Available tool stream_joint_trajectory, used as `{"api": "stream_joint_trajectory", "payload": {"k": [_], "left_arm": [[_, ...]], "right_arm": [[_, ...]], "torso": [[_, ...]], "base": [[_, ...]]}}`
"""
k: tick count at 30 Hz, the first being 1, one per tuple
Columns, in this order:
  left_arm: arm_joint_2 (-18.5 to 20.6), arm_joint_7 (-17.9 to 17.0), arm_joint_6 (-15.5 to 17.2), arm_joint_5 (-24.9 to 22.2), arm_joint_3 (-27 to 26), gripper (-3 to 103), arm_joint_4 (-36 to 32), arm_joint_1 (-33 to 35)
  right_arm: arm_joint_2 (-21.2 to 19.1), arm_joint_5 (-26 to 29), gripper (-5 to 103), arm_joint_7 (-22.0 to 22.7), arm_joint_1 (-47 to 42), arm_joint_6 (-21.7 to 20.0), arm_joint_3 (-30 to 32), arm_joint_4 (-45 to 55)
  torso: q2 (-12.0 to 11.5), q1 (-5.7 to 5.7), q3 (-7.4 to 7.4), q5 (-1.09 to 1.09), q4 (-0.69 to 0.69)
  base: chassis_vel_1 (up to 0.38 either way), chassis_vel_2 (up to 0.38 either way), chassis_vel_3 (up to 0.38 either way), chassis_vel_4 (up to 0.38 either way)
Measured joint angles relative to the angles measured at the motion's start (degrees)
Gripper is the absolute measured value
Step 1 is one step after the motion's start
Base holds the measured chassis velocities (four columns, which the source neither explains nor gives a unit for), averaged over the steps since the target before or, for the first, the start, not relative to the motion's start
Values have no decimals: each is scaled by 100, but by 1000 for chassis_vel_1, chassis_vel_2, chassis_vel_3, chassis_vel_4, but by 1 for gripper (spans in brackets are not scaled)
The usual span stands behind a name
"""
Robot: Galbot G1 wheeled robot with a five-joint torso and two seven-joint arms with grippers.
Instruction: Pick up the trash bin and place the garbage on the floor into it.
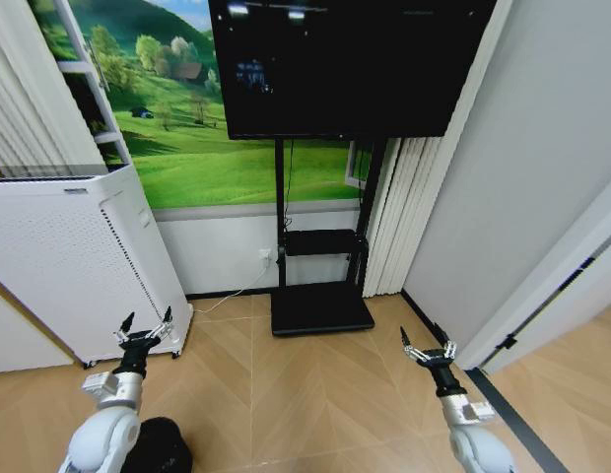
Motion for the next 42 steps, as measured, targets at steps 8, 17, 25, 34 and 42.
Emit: {"api": "stream_joint_trajectory", "payload": {"k": [8,17,25,34,42], "left_arm": [[15,0,0,-8,5,98,0,-11],[17,-1,0,-13,5,98,-13,5],[3,0,3,-24,-8,98,-36,31],[-24,-31,8,2,3,95,-40,42],[-44,-89,-93,41,48,100,53,-30]], "right_arm": [[6,-39,100,10,23,13,-26,0],[11,-36,100,6,10,56,-27,-7],[15,-20,100,-1,23,171,-41,-37],[15,8,100,-28,26,219,-54,-71],[9,35,100,-67,80,197,-87,-101]], "torso": [[182,76,113,0,0],[428,177,255,1,0],[661,271,393,0,1],[800,326,465,1,1],[875,372,520,0,1]], "base": [[20,-34,-32,26],[142,-133,-157,156],[248,-264,-254,260],[160,-160,-161,167],[-44,60,43,-49]]}}
